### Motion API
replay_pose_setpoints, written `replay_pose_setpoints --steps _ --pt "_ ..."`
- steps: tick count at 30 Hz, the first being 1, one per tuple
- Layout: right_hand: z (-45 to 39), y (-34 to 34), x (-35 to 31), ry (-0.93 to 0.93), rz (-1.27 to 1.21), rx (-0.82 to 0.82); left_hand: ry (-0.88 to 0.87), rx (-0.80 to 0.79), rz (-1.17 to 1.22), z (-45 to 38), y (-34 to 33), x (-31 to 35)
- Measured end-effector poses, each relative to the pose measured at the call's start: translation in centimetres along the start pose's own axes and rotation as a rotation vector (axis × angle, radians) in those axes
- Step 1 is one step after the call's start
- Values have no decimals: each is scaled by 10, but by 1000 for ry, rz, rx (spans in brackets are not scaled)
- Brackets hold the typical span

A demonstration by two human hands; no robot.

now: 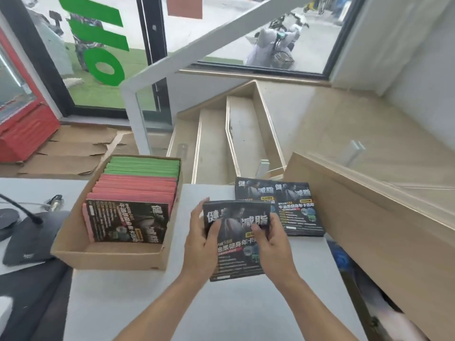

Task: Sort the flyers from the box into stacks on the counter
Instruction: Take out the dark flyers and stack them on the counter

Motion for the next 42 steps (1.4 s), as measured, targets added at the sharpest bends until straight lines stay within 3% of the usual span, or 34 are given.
replay_pose_setpoints --steps 7,12,18,23,36,42 --pt "9 7 24 -66 -125 72 -21 9 -72 12 -26 -10" --pt "8 12 25 -1 -127 100 -77 23 -58 20 -31 7" --pt "15 7 14 157 82 103 -150 31 -199 19 -32 8" --pt "13 15 15 317 255 210 -268 27 -262 11 -32 10" --pt "10 12 26 285 284 197 -240 -1 -252 6 -33 -5" --pt "-21 25 19 177 237 178 -156 -37 -260 -27 -47 -1"
Point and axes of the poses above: each hand's wrist, its own z-axis away from the middle knuckle, its own y-axis out of the back of the hand, x = y × z, the point moved 6 cm from there along -z, towards the middle knuckle, and after that the axes turned 7 degrees about -x, right-handed, at the moved point
